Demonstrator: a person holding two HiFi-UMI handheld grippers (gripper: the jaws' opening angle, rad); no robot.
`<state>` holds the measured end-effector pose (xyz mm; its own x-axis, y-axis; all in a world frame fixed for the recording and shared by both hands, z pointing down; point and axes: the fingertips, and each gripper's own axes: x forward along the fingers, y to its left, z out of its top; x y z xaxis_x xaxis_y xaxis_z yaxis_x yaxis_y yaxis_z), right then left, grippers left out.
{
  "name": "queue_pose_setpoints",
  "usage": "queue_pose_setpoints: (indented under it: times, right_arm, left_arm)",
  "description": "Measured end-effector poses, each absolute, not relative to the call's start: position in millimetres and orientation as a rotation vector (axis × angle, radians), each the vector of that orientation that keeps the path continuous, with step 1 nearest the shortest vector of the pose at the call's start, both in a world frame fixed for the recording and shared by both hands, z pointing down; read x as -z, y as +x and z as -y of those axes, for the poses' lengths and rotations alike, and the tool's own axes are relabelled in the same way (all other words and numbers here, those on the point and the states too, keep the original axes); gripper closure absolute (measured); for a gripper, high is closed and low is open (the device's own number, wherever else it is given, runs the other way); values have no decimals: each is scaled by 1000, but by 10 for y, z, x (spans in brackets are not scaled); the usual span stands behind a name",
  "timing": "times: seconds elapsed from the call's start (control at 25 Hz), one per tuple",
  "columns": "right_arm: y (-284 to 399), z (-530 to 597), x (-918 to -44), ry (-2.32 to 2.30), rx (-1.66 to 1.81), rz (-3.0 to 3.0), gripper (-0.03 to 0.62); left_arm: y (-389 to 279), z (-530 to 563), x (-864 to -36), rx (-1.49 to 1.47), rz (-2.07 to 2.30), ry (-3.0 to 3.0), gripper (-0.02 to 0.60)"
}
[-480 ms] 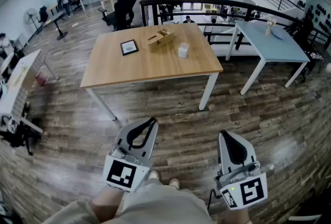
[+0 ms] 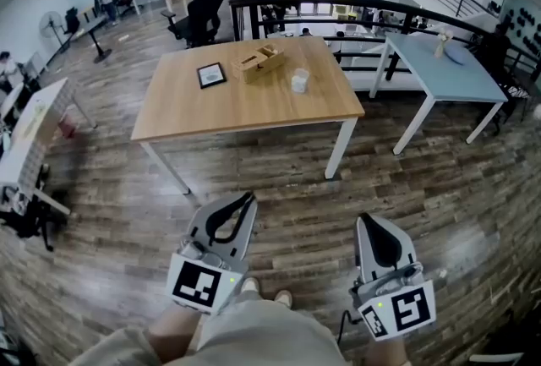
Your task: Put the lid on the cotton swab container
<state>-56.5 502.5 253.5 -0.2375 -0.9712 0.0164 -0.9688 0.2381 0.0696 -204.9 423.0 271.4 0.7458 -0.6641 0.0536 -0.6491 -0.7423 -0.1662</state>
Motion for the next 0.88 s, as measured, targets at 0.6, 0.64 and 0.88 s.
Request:
queue_pose_setpoints:
  times: [0.6,0.64,0.88]
  right_arm:
    - [-420,-5096,-2750,1883,4,2418,568]
    - [-414,-5071,-2752,1883,6,2417,568]
    - [-337,-4774,-2792,1887,12,2401,568]
  left_arm:
    - [-1872,-4279,-2765,168,-1035,-2804,546]
    - [-1866,-4255,-2767,166,-1034,-2803,546]
    - [-1795,-3971,-2825,165,-1029,-2817,546]
